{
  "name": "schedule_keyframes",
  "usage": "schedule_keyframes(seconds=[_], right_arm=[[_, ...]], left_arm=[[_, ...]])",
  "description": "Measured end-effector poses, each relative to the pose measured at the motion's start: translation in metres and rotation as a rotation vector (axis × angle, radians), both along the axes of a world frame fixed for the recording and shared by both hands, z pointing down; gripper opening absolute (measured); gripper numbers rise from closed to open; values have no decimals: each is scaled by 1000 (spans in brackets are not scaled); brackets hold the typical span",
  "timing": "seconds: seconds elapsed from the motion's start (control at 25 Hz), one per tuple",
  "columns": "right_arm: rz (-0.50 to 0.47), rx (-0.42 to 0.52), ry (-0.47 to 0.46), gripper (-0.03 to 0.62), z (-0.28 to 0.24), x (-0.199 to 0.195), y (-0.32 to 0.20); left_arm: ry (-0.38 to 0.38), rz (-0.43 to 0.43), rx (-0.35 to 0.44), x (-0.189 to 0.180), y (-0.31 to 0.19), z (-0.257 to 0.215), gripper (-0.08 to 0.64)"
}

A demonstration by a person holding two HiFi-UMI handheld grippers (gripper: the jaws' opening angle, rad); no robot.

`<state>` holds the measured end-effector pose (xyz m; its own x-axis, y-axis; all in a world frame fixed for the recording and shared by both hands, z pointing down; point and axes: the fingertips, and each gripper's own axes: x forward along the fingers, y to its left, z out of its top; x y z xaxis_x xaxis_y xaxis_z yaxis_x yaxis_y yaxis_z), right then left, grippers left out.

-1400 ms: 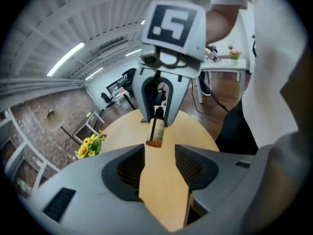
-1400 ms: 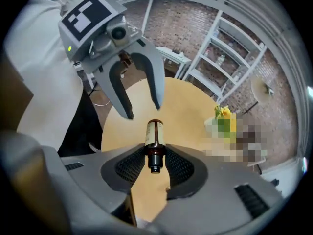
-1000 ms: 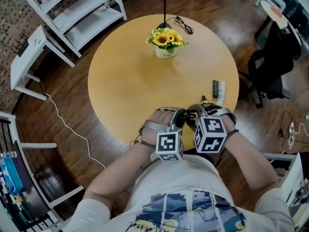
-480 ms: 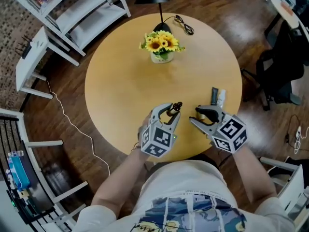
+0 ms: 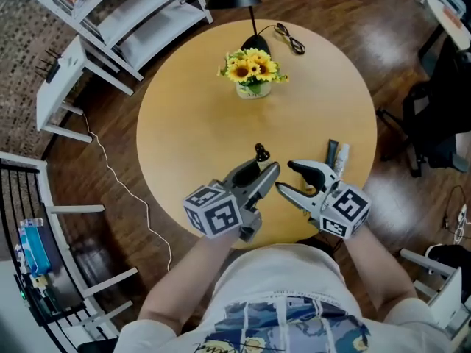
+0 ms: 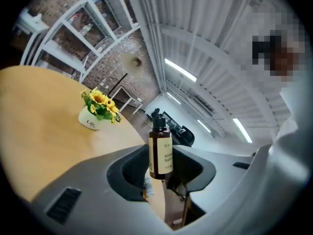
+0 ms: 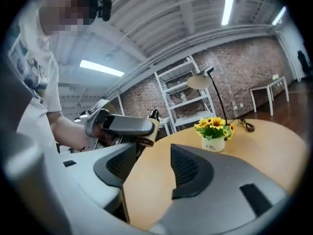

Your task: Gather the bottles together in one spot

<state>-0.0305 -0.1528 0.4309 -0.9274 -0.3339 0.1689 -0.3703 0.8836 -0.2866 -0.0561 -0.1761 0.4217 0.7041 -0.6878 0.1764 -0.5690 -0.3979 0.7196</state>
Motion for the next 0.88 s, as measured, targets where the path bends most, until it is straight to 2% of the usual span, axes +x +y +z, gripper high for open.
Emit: schedule_keyframes(seconds=[0.12, 0.24, 0.28, 0.4, 0.56, 0.72, 0.8, 0.88], right_arm=[[54, 128, -3, 245, -11, -19, 4], [145, 133, -43, 220, -20, -21, 4], [165, 129, -52, 188, -22, -19, 5], [184, 147, -49, 172, -23, -14, 8], [181, 139, -29, 156, -17, -7, 8], [202, 155, -3, 155, -11, 8, 1], [188, 210, 24, 155, -11, 7, 3], [183, 255, 46, 155, -10, 4, 6]], left_arm=[[76, -60, -52, 3, 1, -2, 153], [151, -92, -75, 9, 1, -7, 153], [174, -91, -83, 11, 2, -8, 153], [211, -65, -104, 17, 5, -9, 154], [99, -38, -50, 15, 9, -12, 153], [-35, -31, 33, -8, -4, -32, 156], [-137, 3, 11, -12, -11, -27, 156], [-162, 37, -49, -9, -14, -20, 156]])
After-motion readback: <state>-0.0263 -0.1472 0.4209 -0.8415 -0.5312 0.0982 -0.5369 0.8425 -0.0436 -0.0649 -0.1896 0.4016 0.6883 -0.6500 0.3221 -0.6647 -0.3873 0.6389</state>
